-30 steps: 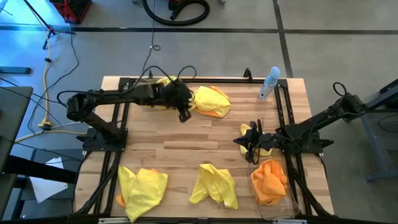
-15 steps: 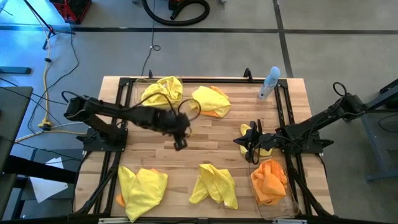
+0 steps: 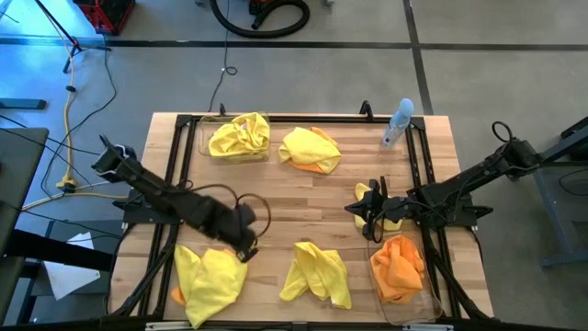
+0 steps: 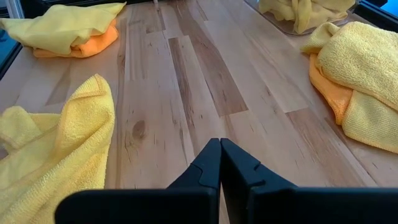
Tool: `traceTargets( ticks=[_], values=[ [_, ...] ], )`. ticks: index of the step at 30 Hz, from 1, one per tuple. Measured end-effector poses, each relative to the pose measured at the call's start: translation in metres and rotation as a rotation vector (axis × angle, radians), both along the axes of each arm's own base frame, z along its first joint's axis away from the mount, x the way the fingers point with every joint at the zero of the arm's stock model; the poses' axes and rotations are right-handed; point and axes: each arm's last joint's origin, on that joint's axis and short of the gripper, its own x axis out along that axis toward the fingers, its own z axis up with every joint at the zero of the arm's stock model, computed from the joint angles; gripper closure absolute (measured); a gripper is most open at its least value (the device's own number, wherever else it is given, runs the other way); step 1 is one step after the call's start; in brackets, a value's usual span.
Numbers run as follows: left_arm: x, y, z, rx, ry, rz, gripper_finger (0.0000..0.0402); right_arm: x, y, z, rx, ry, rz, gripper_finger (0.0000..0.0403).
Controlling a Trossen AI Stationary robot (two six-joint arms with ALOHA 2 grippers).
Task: Sort microfiber towel by color & place in baskets
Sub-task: Put the yellow towel into the top transparent bin
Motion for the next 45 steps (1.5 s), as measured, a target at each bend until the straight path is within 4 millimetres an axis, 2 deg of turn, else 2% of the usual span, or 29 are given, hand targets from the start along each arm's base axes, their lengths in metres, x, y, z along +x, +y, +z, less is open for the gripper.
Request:
traceTargets(
  ticks=[10,17,23,30,40,43,45],
  values=[
    [-0.046,-0.048,-0.004,-0.113,0.179,0.25,0.03,0.0,0.0,0.0,0.018,-0.003,-0.01,0.0403],
    [-0.067,-0.079,-0.018,-0.108,0.269,0.287,0.03,0.0,0.0,0.0,0.023,-0.004,-0.013,0.0403],
    [-0.079,-0.102,-0.032,-0.126,0.366,0.229,0.03,0.0,0.0,0.0,0.044,-0.008,-0.029,0.0403],
    [-0.091,-0.125,-0.048,-0.102,0.383,0.105,0.03,0.0,0.0,0.0,0.045,-0.007,-0.028,0.0403],
    [-0.091,-0.136,-0.071,-0.012,0.392,-0.045,0.03,0.0,0.0,0.0,0.045,-0.008,-0.028,0.0403],
    [-0.088,-0.136,-0.076,-0.001,0.409,-0.082,0.0317,0.0,0.0,0.0,0.044,-0.007,-0.028,0.0403],
    [-0.086,-0.135,-0.077,-0.015,0.435,-0.093,0.0352,0.0,0.0,0.0,0.045,-0.007,-0.027,0.0403]
  ],
)
